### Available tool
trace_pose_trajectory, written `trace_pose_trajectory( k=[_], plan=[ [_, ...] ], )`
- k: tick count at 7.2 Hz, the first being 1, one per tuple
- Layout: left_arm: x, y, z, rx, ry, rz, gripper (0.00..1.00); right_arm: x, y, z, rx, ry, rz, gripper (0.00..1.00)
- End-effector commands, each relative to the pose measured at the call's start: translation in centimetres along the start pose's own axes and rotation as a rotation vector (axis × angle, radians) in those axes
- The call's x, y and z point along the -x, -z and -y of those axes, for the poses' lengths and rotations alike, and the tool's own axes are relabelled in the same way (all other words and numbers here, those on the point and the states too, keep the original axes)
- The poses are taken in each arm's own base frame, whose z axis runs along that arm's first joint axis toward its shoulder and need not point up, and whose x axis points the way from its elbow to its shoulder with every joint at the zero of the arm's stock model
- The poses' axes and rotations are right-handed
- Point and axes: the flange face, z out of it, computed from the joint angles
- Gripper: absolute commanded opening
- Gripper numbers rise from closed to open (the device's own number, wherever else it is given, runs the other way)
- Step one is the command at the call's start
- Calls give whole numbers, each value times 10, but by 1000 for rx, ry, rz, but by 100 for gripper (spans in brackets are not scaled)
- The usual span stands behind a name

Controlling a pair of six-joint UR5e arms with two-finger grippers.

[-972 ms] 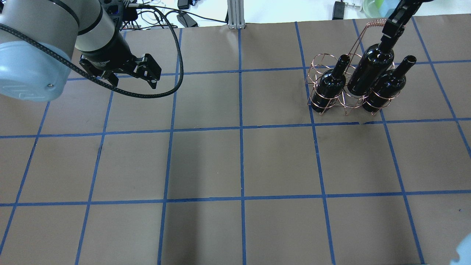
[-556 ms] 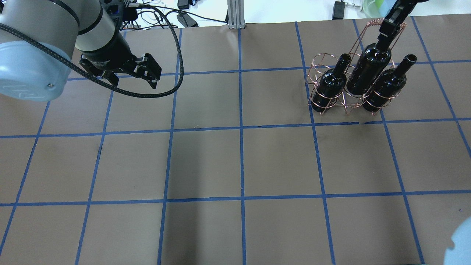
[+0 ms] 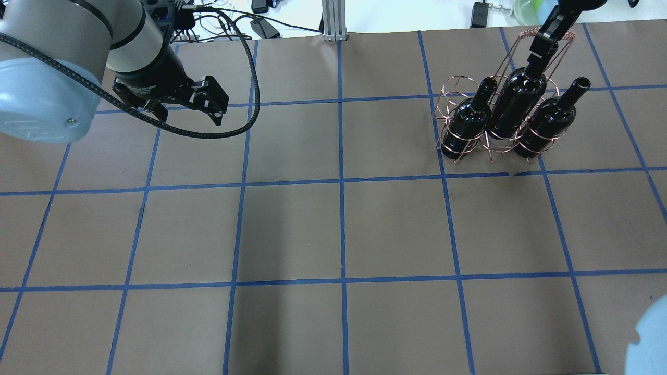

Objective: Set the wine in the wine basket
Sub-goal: 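Settle the bottle down into the rack and open the right gripper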

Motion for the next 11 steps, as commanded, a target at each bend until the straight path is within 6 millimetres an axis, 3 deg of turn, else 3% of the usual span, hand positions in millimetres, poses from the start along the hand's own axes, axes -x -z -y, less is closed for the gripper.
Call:
trace_pose_trajectory(
  k=[1, 2, 3, 5, 6, 8, 10, 11],
  plan=[
    [0, 0, 0, 0, 0, 0, 100, 0, -5, 0, 6, 3, 6, 22],
    [0, 0, 0, 0, 0, 0, 100, 0, -5, 0, 2, 3, 3, 65],
    [0, 0, 0, 0, 0, 0, 100, 1, -2, -1, -1, 2, -2, 94],
    [0, 0, 0, 0, 0, 0, 100, 4, 8, -4, -1, -10, -18, 100],
    [0, 0, 0, 0, 0, 0, 100, 12, 25, -9, -6, -32, -42, 100],
    [0, 1, 0, -1, 0, 0, 100, 41, 67, -27, -25, -261, -54, 100],
    [0, 0, 0, 0, 0, 0, 100, 67, 92, -44, -18, -517, -38, 100],
    [0, 0, 0, 0, 0, 0, 100, 82, 88, -47, -11, -678, -18, 100]
  ],
)
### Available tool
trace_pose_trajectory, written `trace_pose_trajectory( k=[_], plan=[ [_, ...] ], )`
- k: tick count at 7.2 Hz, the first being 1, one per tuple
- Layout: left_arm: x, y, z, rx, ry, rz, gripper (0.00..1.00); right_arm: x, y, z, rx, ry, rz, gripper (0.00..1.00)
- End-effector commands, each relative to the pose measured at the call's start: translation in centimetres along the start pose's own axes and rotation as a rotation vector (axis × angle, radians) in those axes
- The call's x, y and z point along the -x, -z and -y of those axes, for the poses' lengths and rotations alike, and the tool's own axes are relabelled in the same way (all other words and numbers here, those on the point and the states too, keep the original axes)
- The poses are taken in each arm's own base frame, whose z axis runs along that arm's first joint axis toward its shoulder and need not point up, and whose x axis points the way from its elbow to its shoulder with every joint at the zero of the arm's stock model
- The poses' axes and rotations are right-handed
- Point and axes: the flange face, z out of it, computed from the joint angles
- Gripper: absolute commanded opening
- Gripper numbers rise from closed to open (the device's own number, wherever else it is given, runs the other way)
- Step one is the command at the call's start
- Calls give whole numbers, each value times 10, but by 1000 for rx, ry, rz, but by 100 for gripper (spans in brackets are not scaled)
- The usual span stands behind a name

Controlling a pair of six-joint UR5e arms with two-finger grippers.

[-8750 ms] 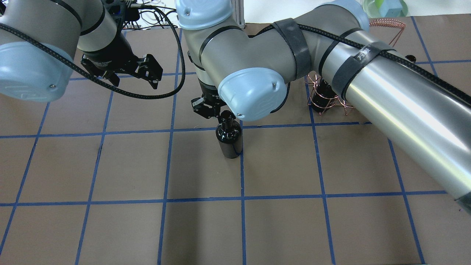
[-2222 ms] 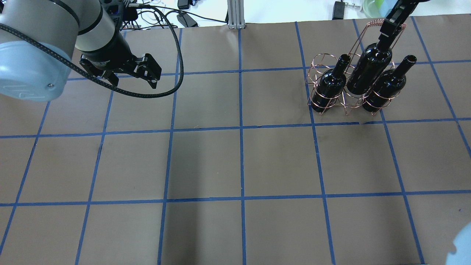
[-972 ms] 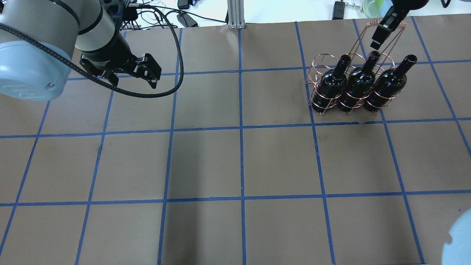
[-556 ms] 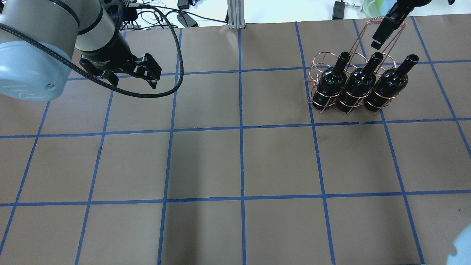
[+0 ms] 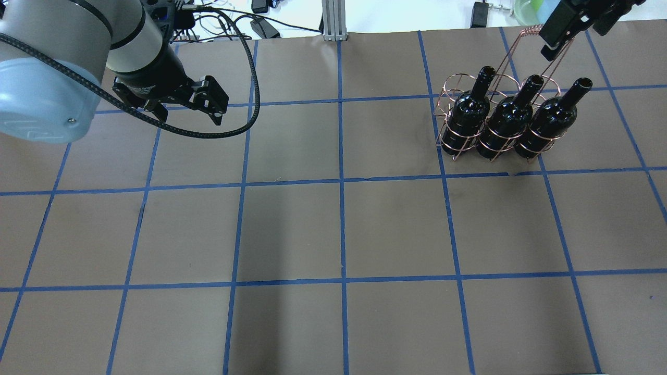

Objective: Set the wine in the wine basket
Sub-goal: 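Raise the open right gripper up away from the rack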

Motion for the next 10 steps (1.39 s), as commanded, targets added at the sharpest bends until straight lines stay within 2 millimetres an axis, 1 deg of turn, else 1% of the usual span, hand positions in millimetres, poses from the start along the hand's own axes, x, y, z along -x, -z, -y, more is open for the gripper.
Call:
trace_pose_trajectory(
  k=[1, 2, 3, 5, 10],
  plan=[
    [0, 0, 0, 0, 0, 0, 100, 36, -3, -20, 26, -269, 20, 100],
    [0, 0, 0, 2, 0, 0, 100, 64, -3, -21, 33, -349, 25, 100],
    [1, 0, 0, 0, 2, -1, 100, 89, -5, -18, 34, -316, 27, 100],
    [0, 0, 0, 0, 0, -2, 100, 97, -3, -19, 35, -305, 51, 100],
    [1, 0, 0, 0, 2, 0, 100, 94, -8, -16, 44, -294, 40, 100]
  ],
)
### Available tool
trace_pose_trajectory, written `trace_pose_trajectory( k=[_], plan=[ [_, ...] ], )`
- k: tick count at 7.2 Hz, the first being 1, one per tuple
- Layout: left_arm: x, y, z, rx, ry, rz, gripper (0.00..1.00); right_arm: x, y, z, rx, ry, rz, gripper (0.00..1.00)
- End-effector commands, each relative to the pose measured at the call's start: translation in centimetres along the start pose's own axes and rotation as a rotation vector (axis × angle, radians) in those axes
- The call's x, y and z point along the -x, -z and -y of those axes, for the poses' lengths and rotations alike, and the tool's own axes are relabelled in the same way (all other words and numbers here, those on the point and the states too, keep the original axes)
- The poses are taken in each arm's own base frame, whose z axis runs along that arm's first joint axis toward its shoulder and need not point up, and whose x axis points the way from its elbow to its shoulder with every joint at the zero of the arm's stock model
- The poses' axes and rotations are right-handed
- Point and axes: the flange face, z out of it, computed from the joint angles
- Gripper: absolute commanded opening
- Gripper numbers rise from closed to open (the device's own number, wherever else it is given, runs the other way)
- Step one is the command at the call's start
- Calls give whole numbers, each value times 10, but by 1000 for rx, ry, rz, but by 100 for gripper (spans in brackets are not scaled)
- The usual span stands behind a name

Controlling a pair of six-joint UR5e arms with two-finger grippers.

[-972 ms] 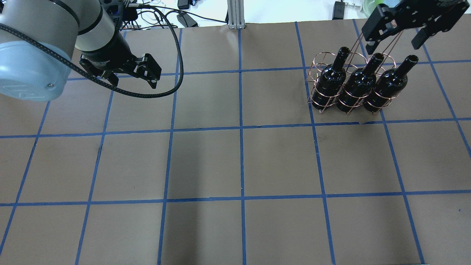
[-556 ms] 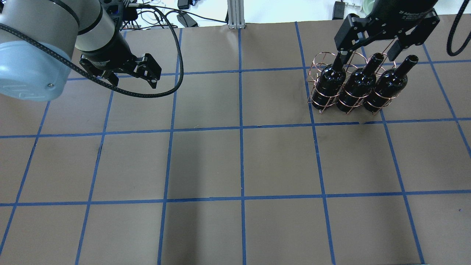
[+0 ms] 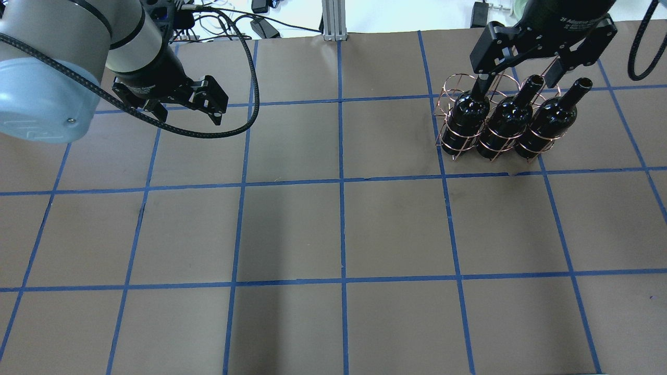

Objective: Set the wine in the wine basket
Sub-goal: 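Raise the open right gripper up away from the rack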

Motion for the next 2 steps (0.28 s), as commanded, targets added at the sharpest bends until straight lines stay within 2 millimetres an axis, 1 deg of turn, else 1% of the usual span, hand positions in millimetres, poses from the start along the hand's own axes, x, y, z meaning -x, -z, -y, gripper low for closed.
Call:
trace_pose_trajectory(
  k=[1, 2],
  plan=[
    [0, 0, 0, 0, 0, 0, 100, 0, -3, 2, 5, 6, -1, 100],
    [0, -1, 0, 3, 0, 0, 100, 0, -2, 1, 5, 6, -3, 100]
  ],
)
